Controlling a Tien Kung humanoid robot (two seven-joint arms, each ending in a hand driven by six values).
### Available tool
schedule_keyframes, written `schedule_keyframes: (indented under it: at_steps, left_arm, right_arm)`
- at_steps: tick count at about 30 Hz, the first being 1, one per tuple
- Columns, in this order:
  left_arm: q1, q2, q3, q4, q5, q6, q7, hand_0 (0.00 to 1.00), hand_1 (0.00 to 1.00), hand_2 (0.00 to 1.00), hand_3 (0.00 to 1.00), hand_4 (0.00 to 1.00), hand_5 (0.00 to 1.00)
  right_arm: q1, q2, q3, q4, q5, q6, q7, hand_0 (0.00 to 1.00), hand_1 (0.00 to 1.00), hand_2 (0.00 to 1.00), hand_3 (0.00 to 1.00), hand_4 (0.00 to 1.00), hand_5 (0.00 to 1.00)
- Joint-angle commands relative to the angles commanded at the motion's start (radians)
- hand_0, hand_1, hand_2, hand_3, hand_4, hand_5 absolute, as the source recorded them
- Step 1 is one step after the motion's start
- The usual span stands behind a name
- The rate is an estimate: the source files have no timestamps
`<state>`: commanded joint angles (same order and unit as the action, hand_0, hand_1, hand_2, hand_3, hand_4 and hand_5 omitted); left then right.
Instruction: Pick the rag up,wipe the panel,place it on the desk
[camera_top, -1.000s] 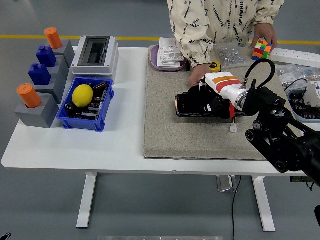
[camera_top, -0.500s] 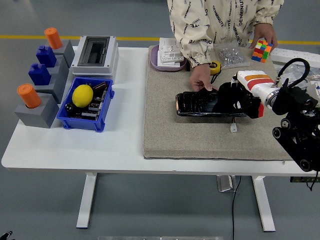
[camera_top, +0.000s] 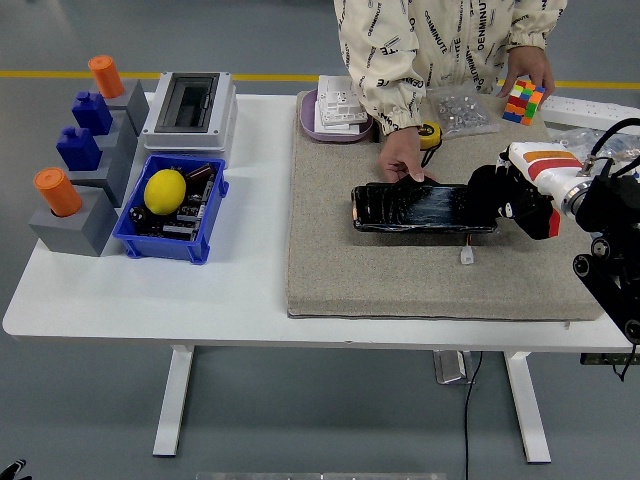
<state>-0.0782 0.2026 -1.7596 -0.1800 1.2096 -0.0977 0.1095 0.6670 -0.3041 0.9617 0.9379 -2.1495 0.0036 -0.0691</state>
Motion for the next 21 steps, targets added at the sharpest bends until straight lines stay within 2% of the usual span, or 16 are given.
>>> schedule_keyframes:
  at_steps: [8, 21]
  left_arm:
    - [0.0, 0.001, 0.002, 0.0, -0.002, 0.001, 0.001, 0.725, 0.717, 0.767, 0.629, 0.695, 0.583]
    - [-0.001, 0.003, 0.003, 0.0, -0.002, 0.001, 0.001, 0.726, 0.716, 0.767, 0.629, 0.695, 0.584]
  right_arm:
    - [0.011, 0.023, -0.015, 0.009, 0.003, 0.0, 0.0, 0.246, 0.362, 0.409, 0.398, 0.959, 0.036]
    - [0.032, 0.085, -0.053, 0.028, 0.007, -0.001, -0.002, 0.245, 0.362, 0.408, 0.396, 0.958, 0.039]
